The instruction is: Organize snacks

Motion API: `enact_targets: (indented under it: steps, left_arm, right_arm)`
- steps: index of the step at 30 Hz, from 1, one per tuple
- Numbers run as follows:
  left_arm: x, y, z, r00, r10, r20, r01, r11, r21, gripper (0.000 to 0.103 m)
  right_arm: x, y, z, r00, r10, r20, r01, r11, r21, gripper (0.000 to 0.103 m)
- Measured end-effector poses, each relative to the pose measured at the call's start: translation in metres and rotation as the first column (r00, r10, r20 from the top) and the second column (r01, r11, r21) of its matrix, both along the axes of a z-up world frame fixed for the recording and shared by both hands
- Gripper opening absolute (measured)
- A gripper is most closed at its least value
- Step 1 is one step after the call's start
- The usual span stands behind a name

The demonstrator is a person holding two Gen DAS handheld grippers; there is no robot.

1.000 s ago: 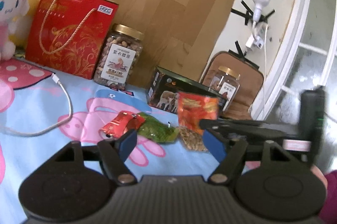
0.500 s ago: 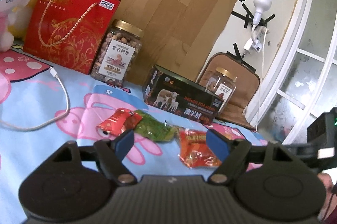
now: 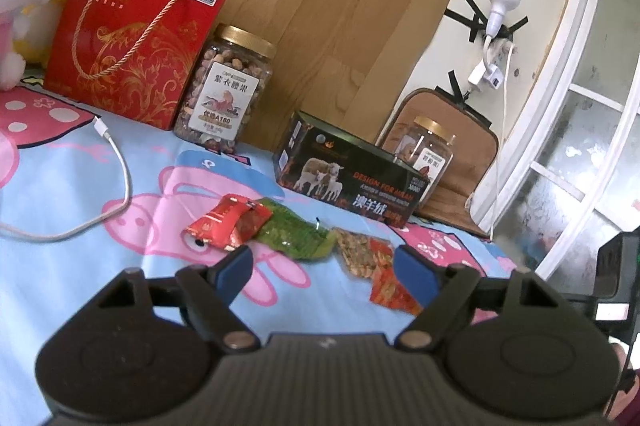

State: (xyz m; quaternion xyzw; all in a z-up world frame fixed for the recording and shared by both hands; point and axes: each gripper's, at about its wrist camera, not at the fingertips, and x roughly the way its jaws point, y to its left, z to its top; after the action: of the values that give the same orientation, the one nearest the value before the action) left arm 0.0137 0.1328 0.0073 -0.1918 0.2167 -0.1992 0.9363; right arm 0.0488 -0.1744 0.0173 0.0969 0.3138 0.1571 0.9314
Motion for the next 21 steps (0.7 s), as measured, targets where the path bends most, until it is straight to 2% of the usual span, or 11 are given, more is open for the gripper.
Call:
enact_targets:
  steps: [5, 9, 12, 13, 14, 15, 16, 18, 19, 20, 21]
  left_arm:
    - [0.003, -0.004, -0.001, 1.000, 0.000, -0.026, 0.001, 1.000, 0.024, 0.080]
    - [0.005, -0.006, -0.002, 0.999, 0.001, -0.041, 0.001, 1.000, 0.031, 0.080]
    - [0.007, -0.003, -0.003, 0.999, 0.008, -0.053, -0.007, 1.000, 0.022, 0.080]
    - [0.007, -0.002, -0.004, 0.998, 0.010, -0.058, -0.009, 1.000, 0.016, 0.080]
    - [0.008, -0.001, -0.004, 0.998, 0.011, -0.062, -0.011, 1.000, 0.012, 0.080]
    - [0.009, -0.001, -0.004, 0.998, 0.012, -0.068, -0.012, 1.000, 0.007, 0.080]
    - [0.010, 0.000, -0.005, 0.997, 0.013, -0.074, -0.013, 1.000, 0.003, 0.080]
    - [0.011, 0.001, -0.006, 0.996, 0.013, -0.083, -0.014, 1.000, -0.006, 0.080]
    - [0.011, 0.001, -0.006, 0.996, 0.012, -0.086, -0.013, 1.000, -0.011, 0.080]
    - [0.011, 0.002, -0.006, 0.996, 0.011, -0.087, -0.012, 1.000, -0.016, 0.080]
    - [0.012, 0.002, -0.006, 0.996, 0.009, -0.088, -0.011, 1.000, -0.020, 0.080]
  right_arm:
    - [0.004, -0.006, -0.006, 0.999, -0.005, -0.048, 0.005, 1.000, -0.002, 0.078]
    - [0.016, -0.009, -0.009, 0.996, 0.017, -0.091, -0.008, 0.996, 0.092, 0.079]
    - [0.023, 0.001, -0.010, 0.996, 0.038, -0.086, -0.029, 0.994, 0.102, 0.077]
    - [0.024, 0.006, -0.010, 0.996, 0.045, -0.082, -0.038, 0.995, 0.087, 0.070]
    - [0.024, 0.011, -0.010, 0.996, 0.046, -0.072, -0.042, 0.998, 0.055, 0.056]
    - [0.024, 0.017, -0.010, 0.997, 0.047, -0.063, -0.046, 0.999, 0.011, 0.050]
    - [0.024, 0.020, -0.009, 0.997, 0.049, -0.053, -0.050, 0.999, -0.007, 0.048]
    - [0.022, 0.020, -0.010, 0.997, 0.064, -0.054, -0.064, 0.998, 0.005, 0.037]
    - [0.021, 0.020, -0.010, 0.996, 0.073, -0.056, -0.073, 0.997, 0.004, 0.016]
    - [0.020, 0.021, -0.012, 0.993, 0.093, -0.074, -0.093, 0.996, 0.002, 0.006]
    - [0.018, 0.021, -0.013, 0.991, 0.111, -0.078, -0.110, 0.994, 0.015, 0.006]
